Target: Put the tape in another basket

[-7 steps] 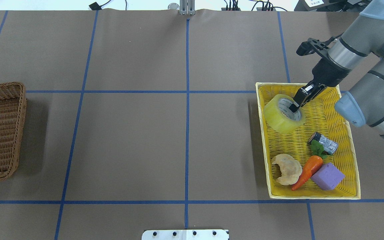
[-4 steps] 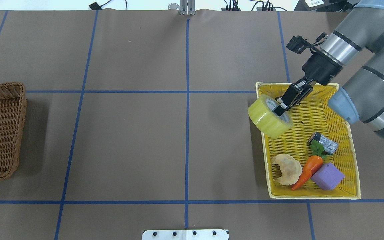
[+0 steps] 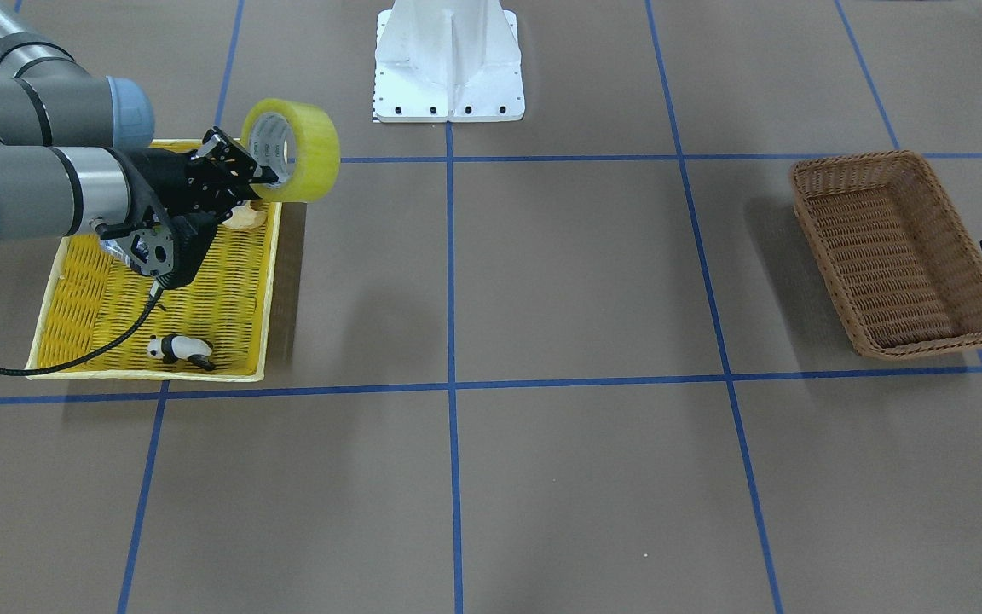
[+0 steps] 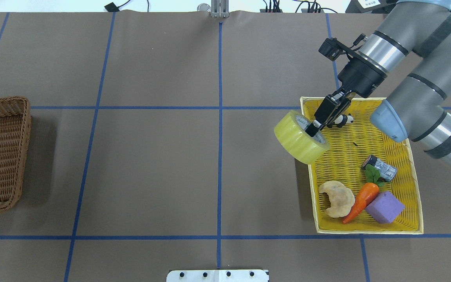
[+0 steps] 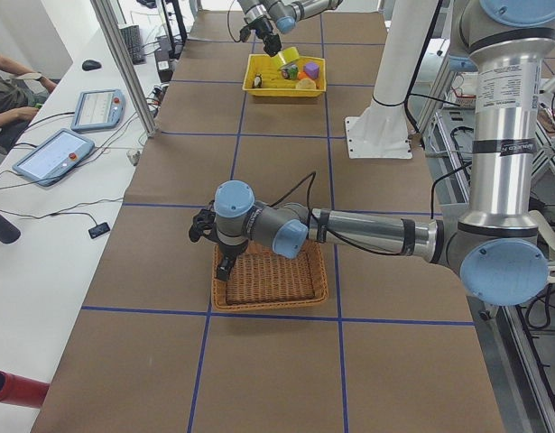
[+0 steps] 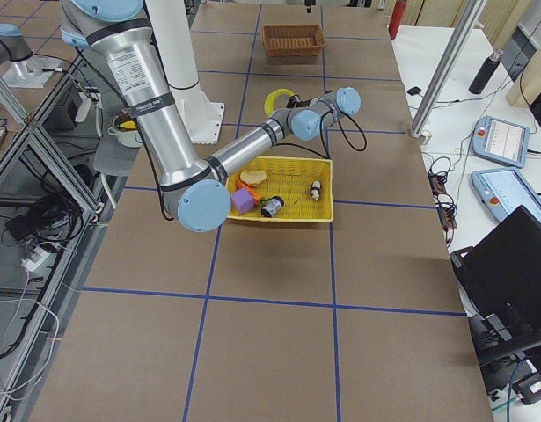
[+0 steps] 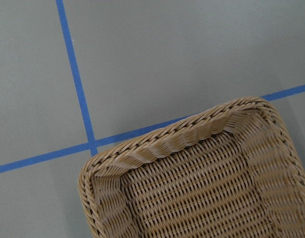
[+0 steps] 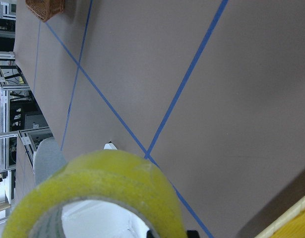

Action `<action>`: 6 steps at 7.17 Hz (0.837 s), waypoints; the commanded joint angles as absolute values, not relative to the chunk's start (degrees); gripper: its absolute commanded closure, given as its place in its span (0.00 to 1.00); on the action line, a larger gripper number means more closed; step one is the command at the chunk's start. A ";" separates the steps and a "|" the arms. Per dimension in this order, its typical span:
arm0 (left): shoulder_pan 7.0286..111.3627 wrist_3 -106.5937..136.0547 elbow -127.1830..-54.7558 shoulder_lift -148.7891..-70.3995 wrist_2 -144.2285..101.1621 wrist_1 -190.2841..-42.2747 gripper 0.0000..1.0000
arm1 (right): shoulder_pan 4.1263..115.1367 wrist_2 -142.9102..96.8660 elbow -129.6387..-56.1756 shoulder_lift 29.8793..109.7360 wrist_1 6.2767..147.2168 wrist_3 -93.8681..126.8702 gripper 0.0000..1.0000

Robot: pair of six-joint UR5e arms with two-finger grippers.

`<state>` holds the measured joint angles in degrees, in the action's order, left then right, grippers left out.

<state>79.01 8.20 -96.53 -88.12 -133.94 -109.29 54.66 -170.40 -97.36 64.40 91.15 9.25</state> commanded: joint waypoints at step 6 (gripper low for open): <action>78.93 8.26 -96.94 -88.50 -134.21 -110.12 0.02 | 43.07 -145.81 -96.42 62.49 51.81 50.22 1.00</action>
